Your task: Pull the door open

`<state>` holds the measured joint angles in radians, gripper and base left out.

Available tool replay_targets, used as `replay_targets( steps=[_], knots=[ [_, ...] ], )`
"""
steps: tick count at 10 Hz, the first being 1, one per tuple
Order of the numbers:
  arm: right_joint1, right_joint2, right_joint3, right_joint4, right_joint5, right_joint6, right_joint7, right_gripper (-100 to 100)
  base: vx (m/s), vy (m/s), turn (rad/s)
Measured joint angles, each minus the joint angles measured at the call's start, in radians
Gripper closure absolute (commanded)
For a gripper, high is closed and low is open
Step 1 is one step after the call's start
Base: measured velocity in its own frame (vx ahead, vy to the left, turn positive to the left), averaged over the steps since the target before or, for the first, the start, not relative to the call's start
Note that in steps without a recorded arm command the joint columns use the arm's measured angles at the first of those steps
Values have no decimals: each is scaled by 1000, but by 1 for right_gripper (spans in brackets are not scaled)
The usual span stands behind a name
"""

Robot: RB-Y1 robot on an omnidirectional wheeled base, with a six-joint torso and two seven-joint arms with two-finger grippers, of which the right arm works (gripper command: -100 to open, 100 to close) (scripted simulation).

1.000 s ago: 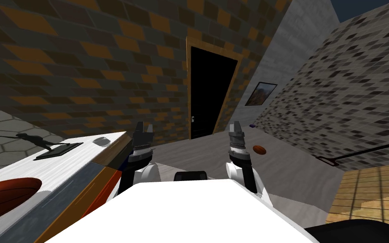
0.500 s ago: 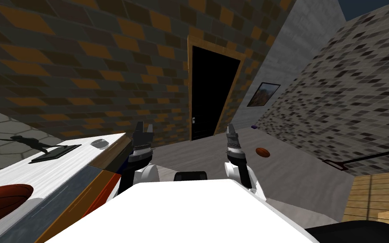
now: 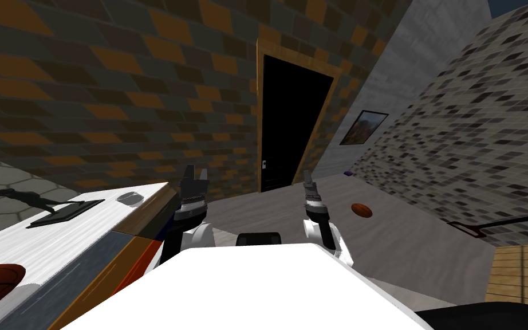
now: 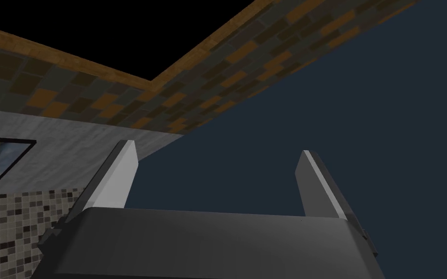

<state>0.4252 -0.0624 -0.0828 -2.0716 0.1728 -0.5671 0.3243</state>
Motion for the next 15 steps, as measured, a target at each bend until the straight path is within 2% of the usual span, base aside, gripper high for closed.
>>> replay_targets(
  steps=[1, 6, 10, 12, 15],
  knots=[
    [-6, 2, 3, 27, 8, -7, 20, -100, 92, 25, 20],
    [-49, -15, -13, 145, 27, -36, 87, -100, 78, 24, 15],
    [-84, -25, -25, 261, 48, -73, 157, -100, 104, 33, 19],
    [-96, -25, -25, 305, 59, -84, 188, -100, 61, 6, 11],
    [-127, -26, -31, 394, 77, -105, 240, -100, 95, 27, 22]
  ],
)
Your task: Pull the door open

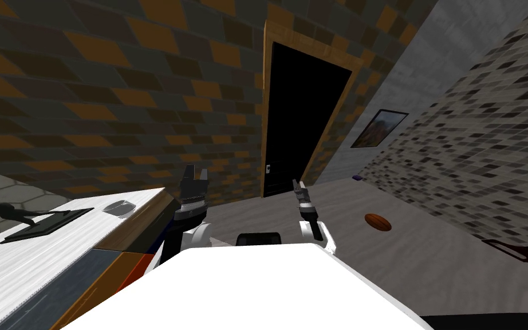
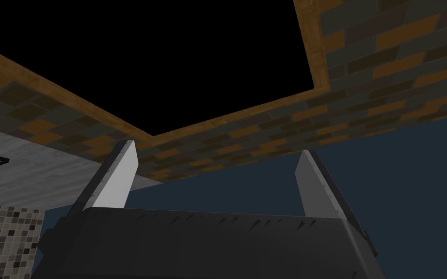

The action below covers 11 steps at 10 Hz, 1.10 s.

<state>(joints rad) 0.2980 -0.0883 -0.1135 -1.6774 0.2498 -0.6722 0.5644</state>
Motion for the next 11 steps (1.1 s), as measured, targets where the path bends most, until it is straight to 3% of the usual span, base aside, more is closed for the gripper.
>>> replay_targets(
  steps=[4, 11],
  knots=[
    [-42, -14, -14, 122, 23, -26, 73, -100, 101, 29, 21],
    [-91, -17, -26, 279, 56, -68, 175, -100, 72, 22, 15]
  ],
)
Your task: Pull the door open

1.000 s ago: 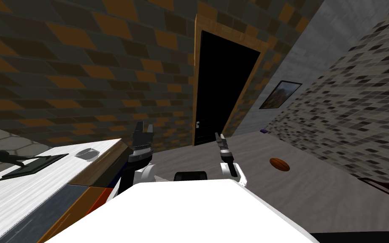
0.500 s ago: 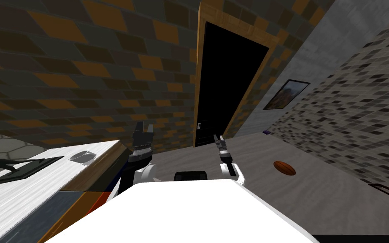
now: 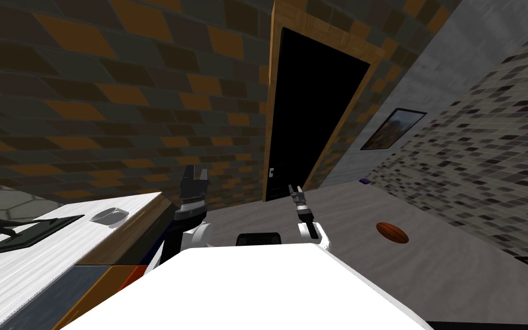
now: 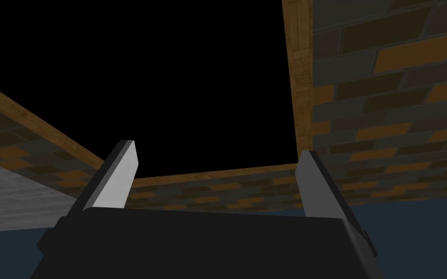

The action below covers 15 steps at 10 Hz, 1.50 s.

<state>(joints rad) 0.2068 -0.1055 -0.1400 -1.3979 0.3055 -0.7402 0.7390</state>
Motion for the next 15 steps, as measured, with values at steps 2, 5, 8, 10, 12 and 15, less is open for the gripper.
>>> replay_targets(
  steps=[2, 5, 8, 10, 12, 15],
  knots=[
    [-24, -6, -8, 66, 11, -19, 37, -100, 101, 24, 21],
    [-60, -11, -17, 166, 28, -44, 94, -100, 100, 25, 19],
    [-88, -12, -25, 259, 45, -67, 149, -100, 110, 23, 20],
    [-100, -15, -28, 301, 57, -75, 180, -100, 99, 18, 18],
    [-116, -18, -32, 347, 68, -83, 210, -100, 80, 21, 9],
    [-142, -19, -40, 424, 77, -109, 249, -100, 67, 8, 15]
  ],
)
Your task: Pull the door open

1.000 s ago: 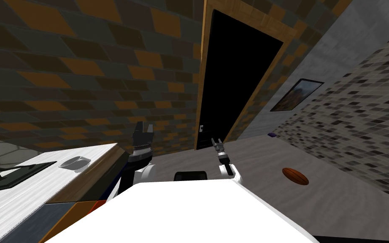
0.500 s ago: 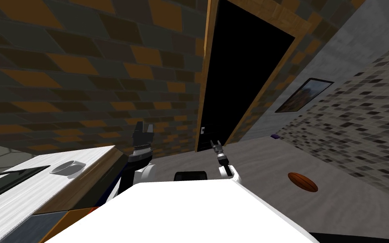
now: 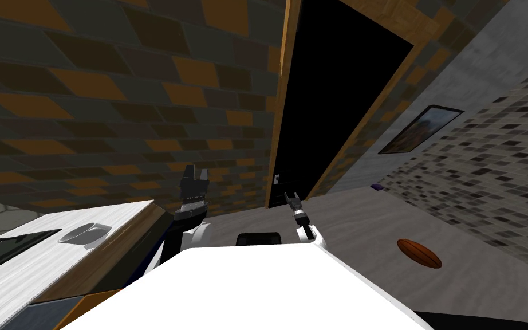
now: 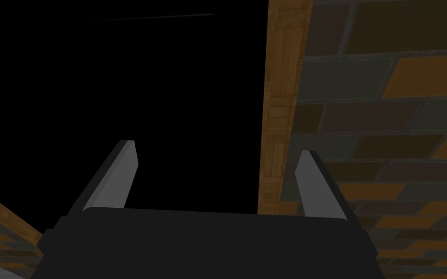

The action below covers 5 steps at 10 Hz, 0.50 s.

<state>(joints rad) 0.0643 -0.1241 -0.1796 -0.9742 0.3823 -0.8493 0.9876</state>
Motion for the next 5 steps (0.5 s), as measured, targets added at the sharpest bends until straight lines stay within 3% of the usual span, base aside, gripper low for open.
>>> replay_targets(
  steps=[5],
  knots=[
    [-34, 0, -9, 105, 23, -24, 70, -100, 98, 14, 14]
  ],
)
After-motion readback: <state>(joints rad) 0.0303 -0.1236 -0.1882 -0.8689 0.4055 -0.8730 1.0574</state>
